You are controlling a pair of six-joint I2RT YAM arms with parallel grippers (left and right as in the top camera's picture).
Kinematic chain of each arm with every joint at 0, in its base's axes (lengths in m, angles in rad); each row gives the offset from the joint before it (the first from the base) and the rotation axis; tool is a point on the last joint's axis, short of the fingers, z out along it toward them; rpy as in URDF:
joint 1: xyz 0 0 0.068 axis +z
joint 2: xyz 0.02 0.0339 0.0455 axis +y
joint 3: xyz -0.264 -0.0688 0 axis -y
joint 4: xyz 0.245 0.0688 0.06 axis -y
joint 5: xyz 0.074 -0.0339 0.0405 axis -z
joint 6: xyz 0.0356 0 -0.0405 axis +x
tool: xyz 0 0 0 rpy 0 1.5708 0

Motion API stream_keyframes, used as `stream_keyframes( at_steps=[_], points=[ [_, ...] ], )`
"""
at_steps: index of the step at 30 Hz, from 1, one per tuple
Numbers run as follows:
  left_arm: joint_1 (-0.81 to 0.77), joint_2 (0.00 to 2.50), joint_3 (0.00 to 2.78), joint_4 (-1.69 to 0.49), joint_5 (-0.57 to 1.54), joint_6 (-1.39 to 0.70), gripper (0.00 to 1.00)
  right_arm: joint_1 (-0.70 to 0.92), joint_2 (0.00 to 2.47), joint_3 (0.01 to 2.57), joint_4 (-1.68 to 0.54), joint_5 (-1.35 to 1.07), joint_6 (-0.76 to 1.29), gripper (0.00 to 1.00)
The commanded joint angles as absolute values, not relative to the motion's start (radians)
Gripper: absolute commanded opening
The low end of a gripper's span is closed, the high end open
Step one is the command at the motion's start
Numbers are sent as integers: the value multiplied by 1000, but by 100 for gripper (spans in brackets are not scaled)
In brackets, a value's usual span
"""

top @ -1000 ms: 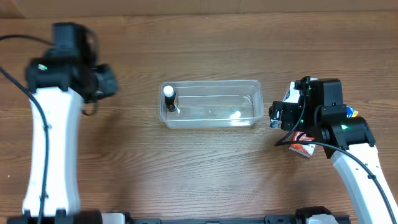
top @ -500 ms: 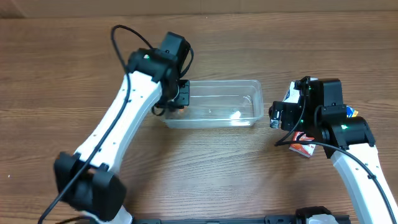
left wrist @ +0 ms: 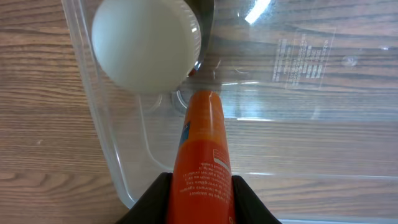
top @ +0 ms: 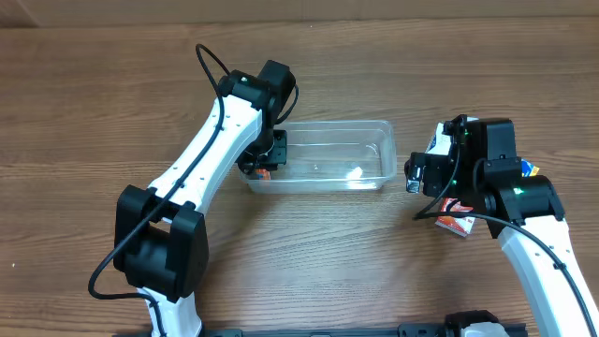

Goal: Pack container
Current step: 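Carry the orange tube into the container beside the bottle, release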

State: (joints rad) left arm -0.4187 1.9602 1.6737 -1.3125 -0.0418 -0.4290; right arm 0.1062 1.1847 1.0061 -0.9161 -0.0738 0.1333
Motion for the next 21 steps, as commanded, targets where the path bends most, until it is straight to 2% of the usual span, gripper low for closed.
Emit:
stream_keyframes(
  at_steps=[1, 5, 12, 15, 21],
  points=[
    [-419, 1971, 1677, -1314, -59, -453, 28, 111, 1180, 1035, -912, -72, 131, 100],
    [-419, 1971, 1677, -1326, -59, -453, 44, 111, 1180, 1035, -915, -72, 131, 100],
    [-419, 1971, 1678, -1334, -59, -453, 44, 111, 1180, 1035, -915, -72, 131, 100],
    [-416, 1960, 1691, -1340, -63, -448, 56, 111, 1180, 1035, -915, -72, 131, 100],
    [-392, 1904, 1788, -1375, -63, -371, 70, 111, 1180, 1035, -915, -72, 131, 100]
  ],
)
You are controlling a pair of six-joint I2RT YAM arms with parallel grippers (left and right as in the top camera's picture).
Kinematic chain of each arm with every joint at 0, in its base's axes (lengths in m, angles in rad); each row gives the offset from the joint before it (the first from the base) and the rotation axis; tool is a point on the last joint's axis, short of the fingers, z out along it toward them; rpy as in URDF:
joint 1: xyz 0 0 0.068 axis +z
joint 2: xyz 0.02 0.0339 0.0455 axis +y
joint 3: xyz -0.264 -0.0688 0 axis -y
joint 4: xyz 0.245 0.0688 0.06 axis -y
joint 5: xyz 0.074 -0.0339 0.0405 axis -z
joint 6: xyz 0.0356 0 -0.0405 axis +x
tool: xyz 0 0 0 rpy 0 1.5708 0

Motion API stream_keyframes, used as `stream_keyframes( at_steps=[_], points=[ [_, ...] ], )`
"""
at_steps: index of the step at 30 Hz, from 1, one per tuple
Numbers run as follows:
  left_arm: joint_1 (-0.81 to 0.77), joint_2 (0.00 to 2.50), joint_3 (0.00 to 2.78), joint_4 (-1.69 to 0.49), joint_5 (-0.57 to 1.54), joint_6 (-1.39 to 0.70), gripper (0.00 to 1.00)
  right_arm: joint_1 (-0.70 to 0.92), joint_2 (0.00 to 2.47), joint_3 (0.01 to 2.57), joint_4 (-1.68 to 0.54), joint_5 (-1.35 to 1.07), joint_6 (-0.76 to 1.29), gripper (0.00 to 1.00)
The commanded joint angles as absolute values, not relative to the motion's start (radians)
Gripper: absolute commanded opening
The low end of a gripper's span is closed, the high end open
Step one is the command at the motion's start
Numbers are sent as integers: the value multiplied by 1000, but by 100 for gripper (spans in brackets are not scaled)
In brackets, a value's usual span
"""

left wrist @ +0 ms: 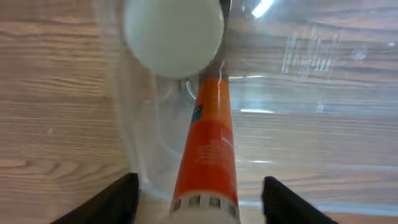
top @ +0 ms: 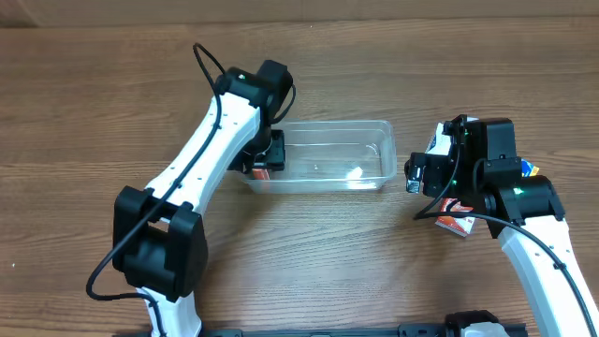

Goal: Pack container
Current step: 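Carry the orange tube into the container beside the bottle, release, then grasp the white Hansaplast box with the right gripper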

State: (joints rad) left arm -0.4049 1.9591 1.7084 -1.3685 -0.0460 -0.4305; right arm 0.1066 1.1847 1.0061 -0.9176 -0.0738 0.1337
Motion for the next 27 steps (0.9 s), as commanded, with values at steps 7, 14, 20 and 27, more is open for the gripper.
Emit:
stream_keyframes(
  at_steps=[7, 14, 20, 27],
  points=[
    [-310, 1733, 1937, -1375, -51, -355, 100, 111, 1180, 1073, -937, -41, 156, 100],
    [-139, 1577, 1938, -1424, -51, -355, 100, -35, 1400, 1513, -1108, 65, 292, 100],
    [-131, 1581, 1936, -1439, -41, -355, 100, -106, 1771, 1644, -1165, 25, 289, 100],
    [-131, 1582, 1934, -1440, -32, -355, 100, -107, 2030, 1643, -1160, 21, 316, 100]
  ],
)
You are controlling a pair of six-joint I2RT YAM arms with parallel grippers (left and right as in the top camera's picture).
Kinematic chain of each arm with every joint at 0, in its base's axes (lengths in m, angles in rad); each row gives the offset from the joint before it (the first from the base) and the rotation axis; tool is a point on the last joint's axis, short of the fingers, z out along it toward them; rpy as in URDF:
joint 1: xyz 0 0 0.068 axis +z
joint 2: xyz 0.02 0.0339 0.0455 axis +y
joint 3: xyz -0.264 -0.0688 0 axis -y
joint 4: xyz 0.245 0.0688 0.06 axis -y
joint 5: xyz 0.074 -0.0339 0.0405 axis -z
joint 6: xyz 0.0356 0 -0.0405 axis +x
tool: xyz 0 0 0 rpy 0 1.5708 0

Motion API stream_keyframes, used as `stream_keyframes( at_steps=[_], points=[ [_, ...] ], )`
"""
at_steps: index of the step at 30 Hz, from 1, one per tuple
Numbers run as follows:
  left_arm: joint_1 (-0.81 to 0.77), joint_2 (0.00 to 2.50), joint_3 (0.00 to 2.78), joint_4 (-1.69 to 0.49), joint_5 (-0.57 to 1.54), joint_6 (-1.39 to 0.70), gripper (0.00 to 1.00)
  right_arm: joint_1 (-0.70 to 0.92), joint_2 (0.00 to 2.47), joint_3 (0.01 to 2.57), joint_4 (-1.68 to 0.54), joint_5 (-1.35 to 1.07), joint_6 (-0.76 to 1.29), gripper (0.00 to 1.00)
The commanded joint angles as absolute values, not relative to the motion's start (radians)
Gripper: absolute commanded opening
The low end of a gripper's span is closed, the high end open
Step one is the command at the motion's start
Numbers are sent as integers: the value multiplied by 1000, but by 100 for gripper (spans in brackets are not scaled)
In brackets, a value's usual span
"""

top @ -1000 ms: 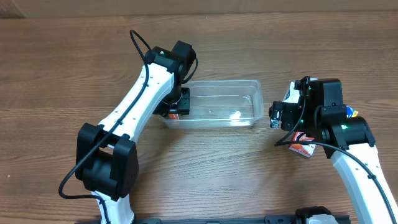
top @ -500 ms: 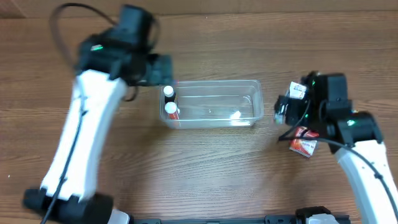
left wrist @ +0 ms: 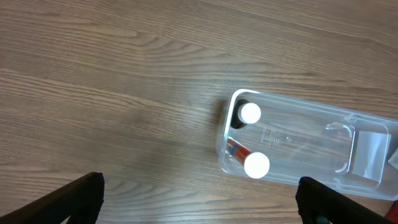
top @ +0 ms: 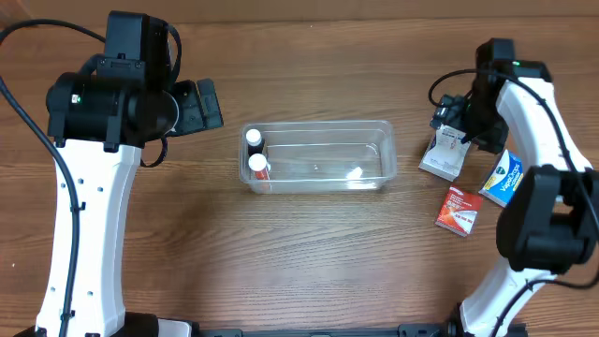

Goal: Pack container
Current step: 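Grasp the white Hansaplast box with the right gripper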

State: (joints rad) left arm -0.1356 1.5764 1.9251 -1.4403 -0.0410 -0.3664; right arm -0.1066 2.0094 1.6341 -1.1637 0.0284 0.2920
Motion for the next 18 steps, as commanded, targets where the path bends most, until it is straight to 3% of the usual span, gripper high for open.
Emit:
stream_keyframes(
  at_steps=[1, 15, 18],
  points=[
    [-131, 1582, 1934, -1440, -31, -355, 100, -107, 2057, 1643, -1156, 21, 315, 100],
    [-131, 1582, 1934, -1440, -25, -355, 100, -106, 2106, 1537, -1079, 21, 308, 100],
    [-131, 1582, 1934, -1441, -25, -355, 100, -106, 2106, 1537, -1083, 21, 308, 85]
  ],
)
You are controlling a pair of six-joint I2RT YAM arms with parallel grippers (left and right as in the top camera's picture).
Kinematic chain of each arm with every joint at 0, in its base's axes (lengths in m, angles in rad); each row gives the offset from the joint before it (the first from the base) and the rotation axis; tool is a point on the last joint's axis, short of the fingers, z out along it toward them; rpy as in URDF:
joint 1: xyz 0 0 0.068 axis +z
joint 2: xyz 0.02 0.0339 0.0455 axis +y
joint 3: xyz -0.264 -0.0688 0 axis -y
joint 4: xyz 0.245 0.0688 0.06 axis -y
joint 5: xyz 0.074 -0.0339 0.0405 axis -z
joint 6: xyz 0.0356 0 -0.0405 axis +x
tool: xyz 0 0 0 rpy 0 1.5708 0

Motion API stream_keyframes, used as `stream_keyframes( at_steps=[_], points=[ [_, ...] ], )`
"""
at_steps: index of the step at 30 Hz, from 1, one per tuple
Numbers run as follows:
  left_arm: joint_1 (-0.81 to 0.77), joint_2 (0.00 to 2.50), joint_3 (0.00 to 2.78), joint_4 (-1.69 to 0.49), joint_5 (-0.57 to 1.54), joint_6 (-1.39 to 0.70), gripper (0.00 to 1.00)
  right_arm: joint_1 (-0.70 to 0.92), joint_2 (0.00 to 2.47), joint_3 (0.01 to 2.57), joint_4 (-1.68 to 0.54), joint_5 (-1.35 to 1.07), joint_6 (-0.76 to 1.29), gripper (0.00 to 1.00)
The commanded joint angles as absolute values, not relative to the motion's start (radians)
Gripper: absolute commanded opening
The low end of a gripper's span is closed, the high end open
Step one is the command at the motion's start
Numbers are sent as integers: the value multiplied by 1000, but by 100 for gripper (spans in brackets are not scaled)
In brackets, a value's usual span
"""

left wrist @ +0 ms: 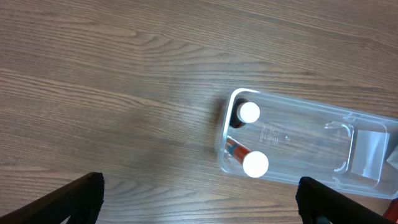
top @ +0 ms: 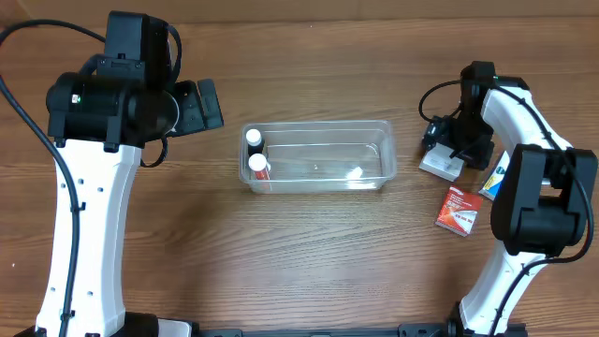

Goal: Pack container
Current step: 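Grasp the white Hansaplast box with the right gripper, then place the Hansaplast box upright in the container's right end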

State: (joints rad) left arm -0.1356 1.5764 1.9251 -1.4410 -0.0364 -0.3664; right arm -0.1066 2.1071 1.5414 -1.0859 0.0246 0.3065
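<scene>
A clear plastic container lies mid-table. Two white-capped tubes stand in its left end, one behind the other, which has an orange body. The left wrist view shows the container from high above with both caps. My left gripper hangs raised to the container's left, open wide, its fingers holding nothing. My right gripper is down at a white packet right of the container; its jaws are hidden from this angle.
A red packet lies on the wood in front of the white one. A blue and yellow packet shows partly behind the right arm. Bare wooden table surrounds the container.
My right gripper has shifted a little nearer and lower onto the white packet. The left arm, the container and both tubes stand as before.
First my left gripper was shut on the orange tube inside the container's left end, beside the other capped tube. Then it was open with the tube standing. Later it was raised off to the left, and my right gripper had gone to the white packet, where it remains.
</scene>
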Motion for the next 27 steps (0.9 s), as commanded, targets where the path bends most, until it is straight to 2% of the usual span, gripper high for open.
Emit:
stream_keyframes(
  at_steps=[1, 3, 9, 13, 16, 20, 27],
  points=[
    [-131, 1582, 1934, -1441, -25, -355, 100, -106, 2106, 1537, -1082, 21, 308, 80],
    [-131, 1582, 1934, -1441, -25, -355, 100, -106, 2106, 1537, -1082, 21, 308, 76],
    [-131, 1582, 1934, -1441, -25, -355, 100, -106, 2081, 1547, -1089, 21, 308, 72],
    [-131, 1582, 1934, -1441, -25, -355, 100, -106, 1986, 1620, -1148, 21, 307, 72],
    [-131, 1582, 1934, -1441, -25, -355, 100, -83, 1826, 1670, -1192, -14, 255, 72],
    [-131, 1582, 1934, -1441, -25, -355, 100, 54, 1650, 1670, -1220, -47, 208, 72],
    [-131, 1582, 1934, -1441, -25, -355, 100, 285, 1657, 1616, -1168, -46, 209, 72]
  ],
)
